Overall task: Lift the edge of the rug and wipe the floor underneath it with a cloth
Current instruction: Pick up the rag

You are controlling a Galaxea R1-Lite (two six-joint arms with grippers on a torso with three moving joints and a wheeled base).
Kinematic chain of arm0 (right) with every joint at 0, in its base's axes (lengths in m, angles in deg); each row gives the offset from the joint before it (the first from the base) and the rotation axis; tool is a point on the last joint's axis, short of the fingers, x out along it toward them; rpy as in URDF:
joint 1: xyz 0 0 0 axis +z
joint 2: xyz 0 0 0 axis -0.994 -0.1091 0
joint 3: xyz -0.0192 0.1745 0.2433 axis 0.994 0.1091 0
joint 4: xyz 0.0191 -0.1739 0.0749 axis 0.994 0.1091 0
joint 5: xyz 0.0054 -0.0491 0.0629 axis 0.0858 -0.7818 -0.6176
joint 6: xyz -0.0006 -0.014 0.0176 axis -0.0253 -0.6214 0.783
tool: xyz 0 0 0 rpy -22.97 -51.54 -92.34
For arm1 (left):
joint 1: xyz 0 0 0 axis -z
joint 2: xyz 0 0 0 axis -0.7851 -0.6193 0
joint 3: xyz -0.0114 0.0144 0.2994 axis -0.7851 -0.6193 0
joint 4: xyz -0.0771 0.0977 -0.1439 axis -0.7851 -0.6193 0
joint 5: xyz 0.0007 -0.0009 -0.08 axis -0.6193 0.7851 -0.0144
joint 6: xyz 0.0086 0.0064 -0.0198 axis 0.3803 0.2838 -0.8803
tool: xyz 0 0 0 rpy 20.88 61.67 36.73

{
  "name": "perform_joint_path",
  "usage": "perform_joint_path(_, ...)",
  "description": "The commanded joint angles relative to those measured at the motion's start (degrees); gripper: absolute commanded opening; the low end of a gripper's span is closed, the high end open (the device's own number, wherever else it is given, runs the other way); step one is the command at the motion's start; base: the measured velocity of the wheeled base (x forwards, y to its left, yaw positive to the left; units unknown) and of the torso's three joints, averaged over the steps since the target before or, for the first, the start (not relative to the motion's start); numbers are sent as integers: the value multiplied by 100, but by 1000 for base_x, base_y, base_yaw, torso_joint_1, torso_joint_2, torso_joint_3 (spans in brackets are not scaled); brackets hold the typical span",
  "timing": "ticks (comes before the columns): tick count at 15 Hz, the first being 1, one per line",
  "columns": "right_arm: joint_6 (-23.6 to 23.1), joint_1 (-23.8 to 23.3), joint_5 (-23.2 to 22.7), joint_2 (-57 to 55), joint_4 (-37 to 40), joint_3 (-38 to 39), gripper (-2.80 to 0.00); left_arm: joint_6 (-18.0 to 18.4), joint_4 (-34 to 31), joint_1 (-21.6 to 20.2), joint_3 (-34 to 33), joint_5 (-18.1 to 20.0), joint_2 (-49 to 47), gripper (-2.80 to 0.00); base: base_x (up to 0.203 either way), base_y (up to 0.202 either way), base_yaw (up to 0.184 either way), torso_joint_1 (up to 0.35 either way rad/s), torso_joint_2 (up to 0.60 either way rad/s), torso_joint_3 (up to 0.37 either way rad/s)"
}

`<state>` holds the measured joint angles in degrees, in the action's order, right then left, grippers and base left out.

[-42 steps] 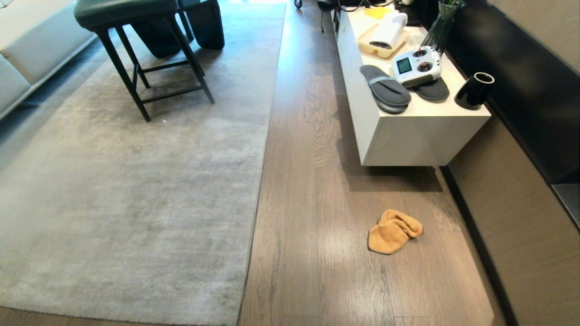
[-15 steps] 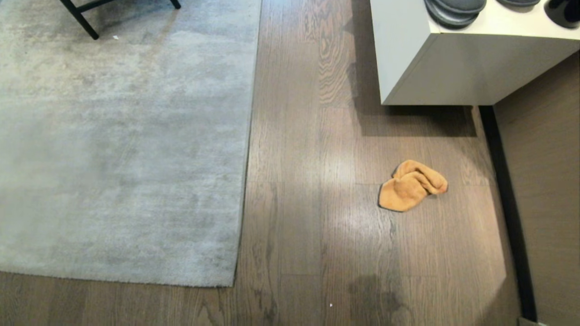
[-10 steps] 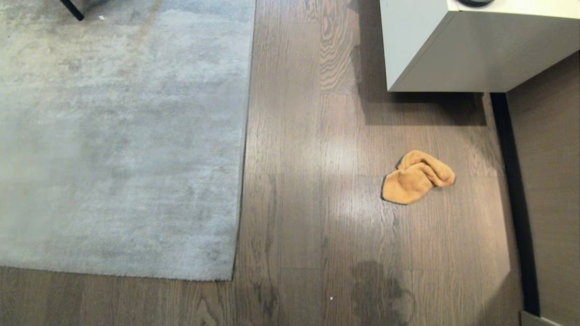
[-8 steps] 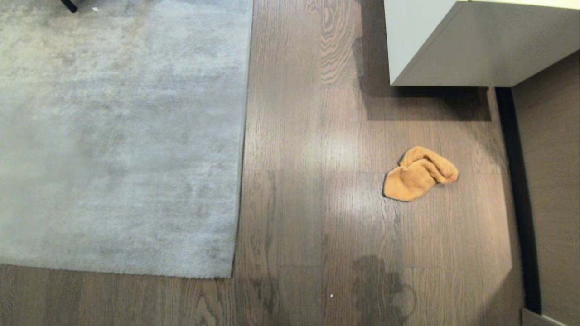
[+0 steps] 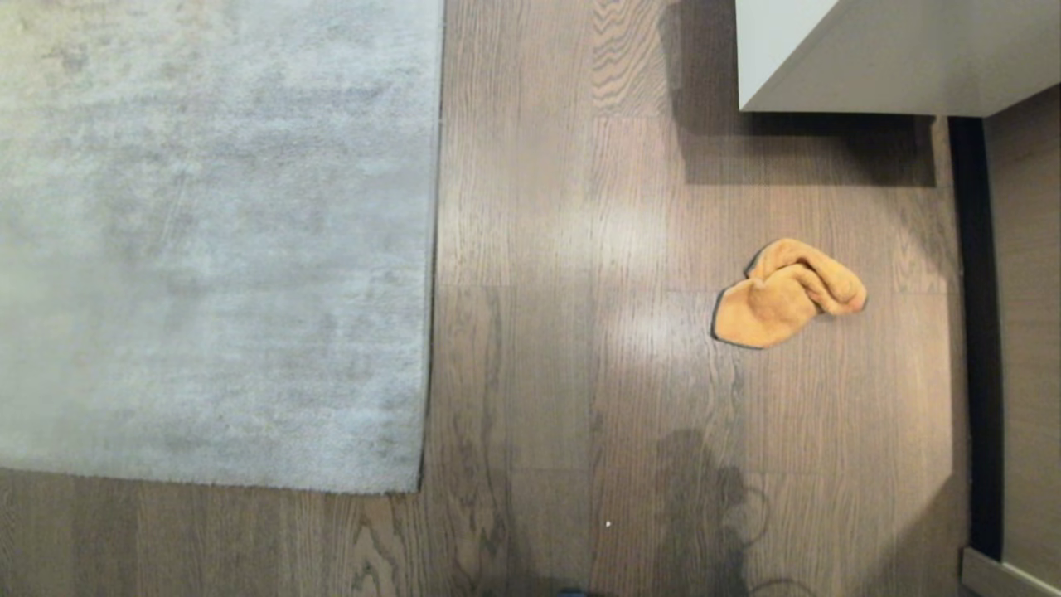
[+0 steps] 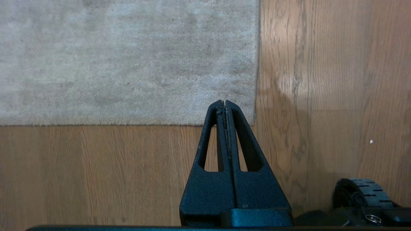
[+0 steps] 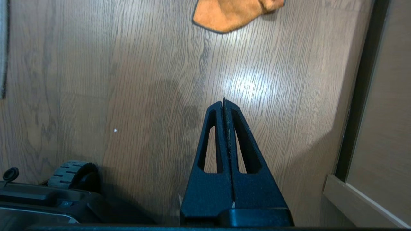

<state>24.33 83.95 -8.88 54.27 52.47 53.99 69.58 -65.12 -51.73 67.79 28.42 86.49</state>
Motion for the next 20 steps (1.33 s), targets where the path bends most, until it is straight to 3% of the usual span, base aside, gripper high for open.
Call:
perform_joint_path(1, -5, 4, -14, -7, 2, 0, -280, 0, -1, 0, 1, 7, 0, -280, 0, 0, 0, 2, -1, -207)
perform_joint_path(20, -5, 4, -7, -7, 2, 0, -280, 0, -1, 0, 0, 7, 0, -280, 0, 0, 0, 3, 4, -195)
